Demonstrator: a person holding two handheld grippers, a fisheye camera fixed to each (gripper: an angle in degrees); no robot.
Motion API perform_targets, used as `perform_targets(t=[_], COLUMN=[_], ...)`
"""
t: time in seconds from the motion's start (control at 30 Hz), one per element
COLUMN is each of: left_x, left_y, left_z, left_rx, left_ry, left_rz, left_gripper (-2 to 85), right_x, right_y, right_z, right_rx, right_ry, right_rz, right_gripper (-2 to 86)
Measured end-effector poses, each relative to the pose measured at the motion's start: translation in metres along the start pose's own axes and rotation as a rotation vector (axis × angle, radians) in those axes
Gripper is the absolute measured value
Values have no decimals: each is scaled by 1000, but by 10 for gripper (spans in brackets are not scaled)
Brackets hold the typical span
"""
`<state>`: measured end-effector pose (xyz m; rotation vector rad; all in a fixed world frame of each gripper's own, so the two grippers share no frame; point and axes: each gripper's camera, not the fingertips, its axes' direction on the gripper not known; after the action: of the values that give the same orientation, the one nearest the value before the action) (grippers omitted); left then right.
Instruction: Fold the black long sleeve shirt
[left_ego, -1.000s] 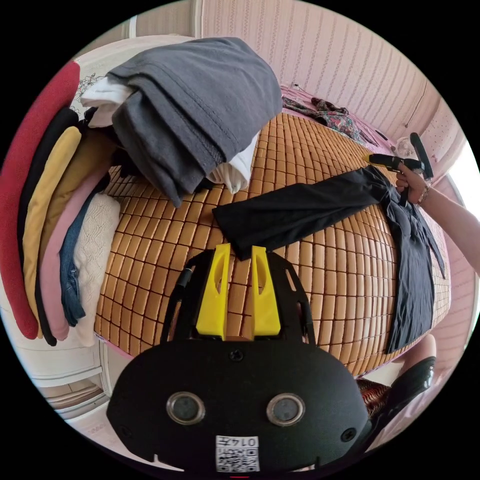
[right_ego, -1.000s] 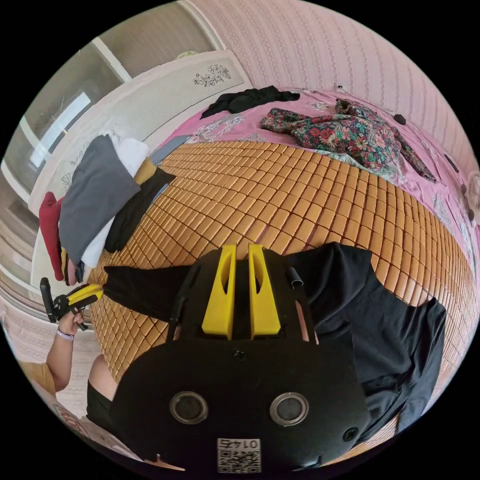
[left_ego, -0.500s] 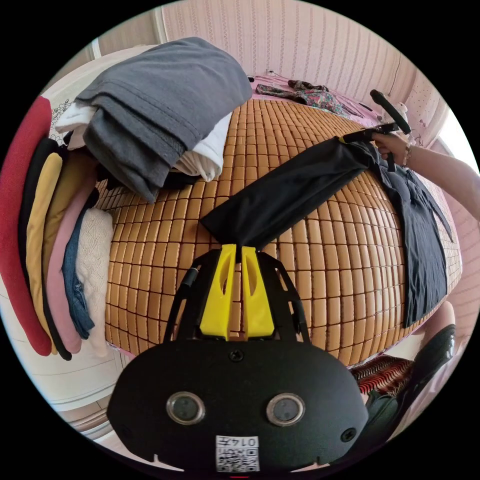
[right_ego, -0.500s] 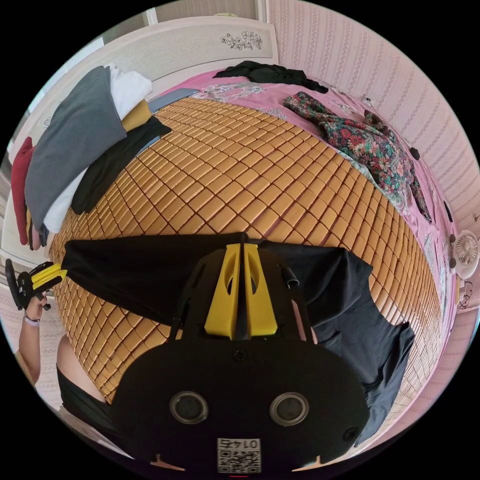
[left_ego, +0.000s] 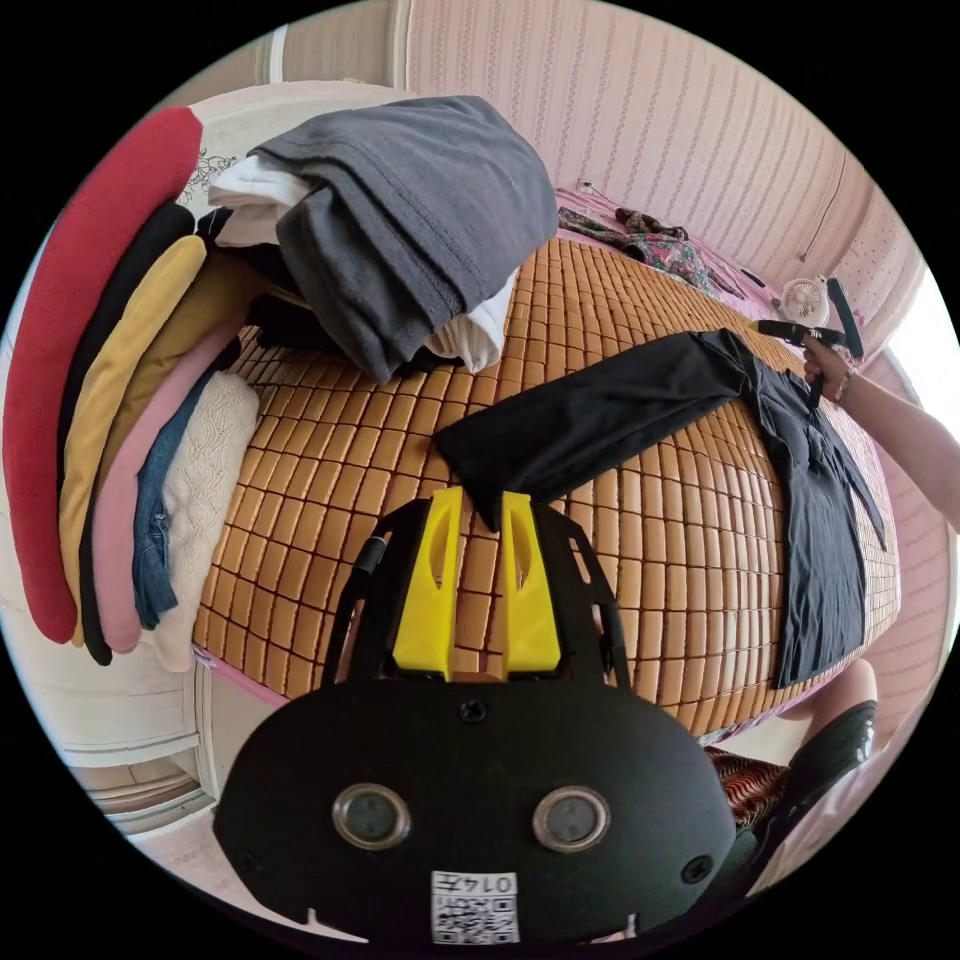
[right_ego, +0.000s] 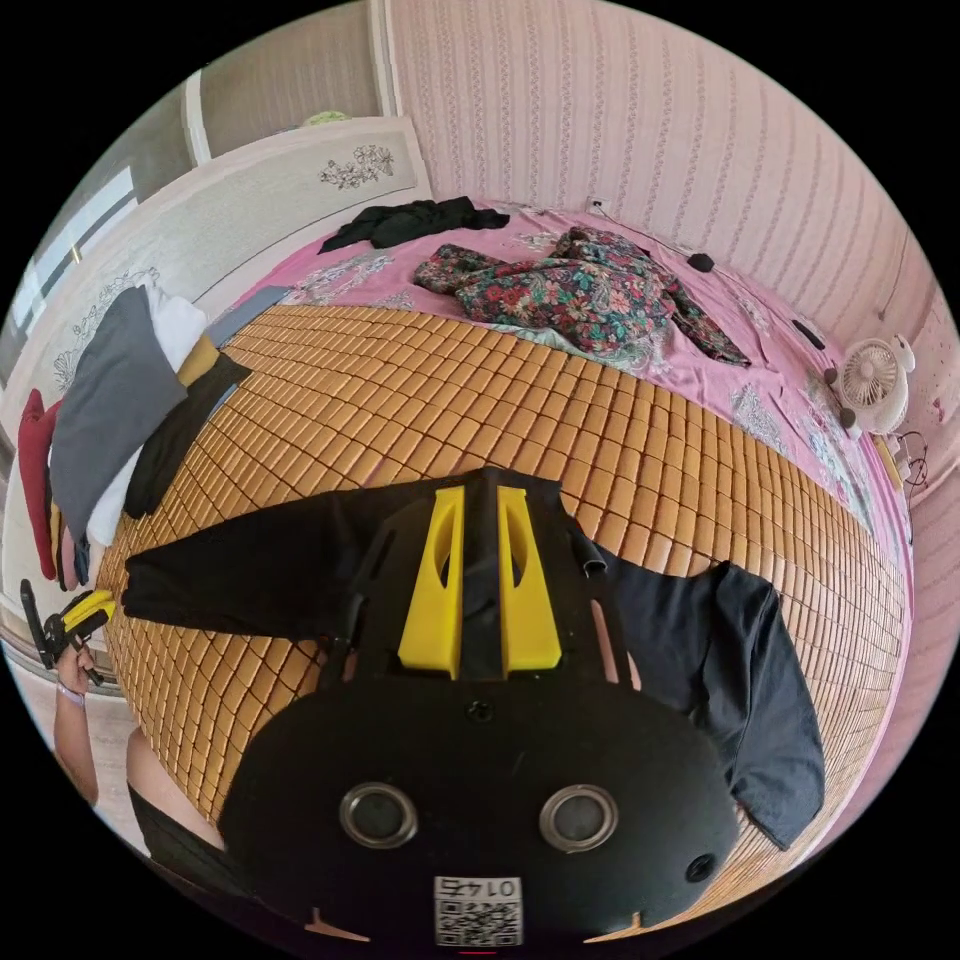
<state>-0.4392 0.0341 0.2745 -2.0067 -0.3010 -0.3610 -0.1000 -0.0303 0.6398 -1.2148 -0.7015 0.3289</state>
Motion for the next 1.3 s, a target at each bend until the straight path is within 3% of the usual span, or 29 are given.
perform_targets(t=[0.13, 0.27, 0.33, 0.47, 0.57, 0.67, 0.73, 0.9, 1.07, 1.17, 1.3], left_x=[-4, 5, 7, 18, 12, 16, 31, 115, 241, 292, 321], left_y=[-8, -13, -17, -19, -17, -9, 2, 52, 104, 114, 124], left_z=[23, 43, 43, 51, 52, 27, 9, -8, 12, 29, 29], left_rx=[-4, -23, -51, -72, -49, 29, 58, -50, -209, -276, -204], left_ry=[37, 65, 73, -48, -2, -1, 6, 224, 444, 350, 168], left_rz=[-86, -70, -60, -8, -75, -74, -24, 142, 299, 384, 474], left_gripper=[61, 32, 20, 4, 15, 25, 32, 51, 59, 36, 8], right_x=[19, 8, 6, 10, 21, 44, 66, 110, 128, 130, 129], right_y=[-2, -8, -15, -20, -1, 50, 97, 291, 432, 470, 483], right_z=[9, 37, 28, 23, -26, -100, -144, -247, -294, -303, -296], right_rx=[-43, -199, -159, -174, -9, 141, 140, -96, -255, -274, -327], right_ry=[-26, -55, 48, 47, 23, -38, -83, 62, 69, -1, -56], right_rz=[74, -18, -28, -48, -30, -33, 2, 155, 393, 465, 453], right_gripper=[26, 6, 6, 6, 5, 21, 30, 55, 66, 73, 44])
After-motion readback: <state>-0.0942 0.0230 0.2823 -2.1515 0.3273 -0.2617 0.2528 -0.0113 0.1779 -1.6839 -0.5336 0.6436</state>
